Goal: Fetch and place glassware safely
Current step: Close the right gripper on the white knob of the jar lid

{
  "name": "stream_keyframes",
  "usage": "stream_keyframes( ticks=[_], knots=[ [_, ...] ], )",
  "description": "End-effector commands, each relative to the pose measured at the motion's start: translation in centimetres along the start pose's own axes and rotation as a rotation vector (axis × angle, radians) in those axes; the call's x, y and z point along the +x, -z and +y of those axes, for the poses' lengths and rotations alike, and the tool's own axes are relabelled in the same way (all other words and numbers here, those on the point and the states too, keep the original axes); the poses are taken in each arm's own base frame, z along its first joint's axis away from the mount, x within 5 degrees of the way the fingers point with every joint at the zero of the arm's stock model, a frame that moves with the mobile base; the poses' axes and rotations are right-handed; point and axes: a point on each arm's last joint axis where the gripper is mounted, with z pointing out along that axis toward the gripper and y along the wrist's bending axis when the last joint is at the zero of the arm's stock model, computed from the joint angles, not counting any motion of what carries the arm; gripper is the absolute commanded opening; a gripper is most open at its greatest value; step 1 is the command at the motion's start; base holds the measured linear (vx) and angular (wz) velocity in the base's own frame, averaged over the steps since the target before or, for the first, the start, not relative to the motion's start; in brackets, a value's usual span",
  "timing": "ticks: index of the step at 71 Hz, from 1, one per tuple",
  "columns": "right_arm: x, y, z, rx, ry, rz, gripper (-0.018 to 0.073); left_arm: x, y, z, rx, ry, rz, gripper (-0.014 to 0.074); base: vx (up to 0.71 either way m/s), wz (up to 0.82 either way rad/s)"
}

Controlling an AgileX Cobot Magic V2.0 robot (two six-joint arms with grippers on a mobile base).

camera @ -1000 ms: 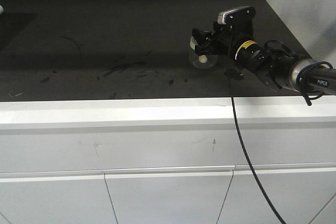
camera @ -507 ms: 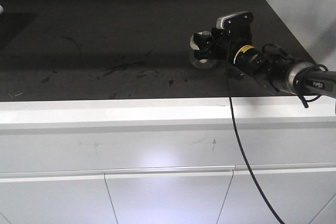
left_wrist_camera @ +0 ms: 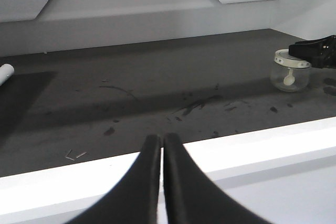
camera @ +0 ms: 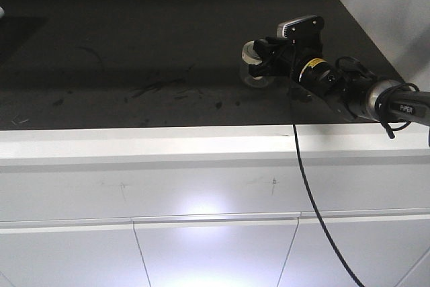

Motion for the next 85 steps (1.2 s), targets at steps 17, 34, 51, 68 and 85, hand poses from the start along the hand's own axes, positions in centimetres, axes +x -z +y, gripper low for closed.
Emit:
stream_keyframes(
  ticks=[17, 34, 51, 68, 85],
  knots=[
    [-5.1, 0.9, 0.1, -0.015, -0.022, -0.147, -0.0006, -1.3, 0.1, 0.0, 0.004, 0.008, -0.083, -0.0007, 0.0, 0.0],
    [-8.5, 2.2, 0.3, -0.007, -0.013, -0.162, -0.0004, -1.3, 0.1, 0.0, 0.004, 0.008, -0.083, -0.0007, 0.0, 0.0],
    [-9.8, 6.6, 2.0, -0.009, -0.007, -0.098, -0.0004, -1.3, 0.1, 0.0, 0.004, 0.008, -0.083, -0.0007, 0.0, 0.0],
    [-11.0, 13.2, 4.8, -0.036, 0.0, -0.111, -0.0004, -1.3, 0.1, 0.0, 0.004, 0.008, -0.083, -0.0007, 0.0, 0.0],
    [-11.3, 19.9, 7.7, -0.055, 0.02, -0.141, -0.0004, -1.3, 0.1, 0.0, 0.004, 0.008, -0.083, -0.0007, 0.0, 0.0]
  ],
)
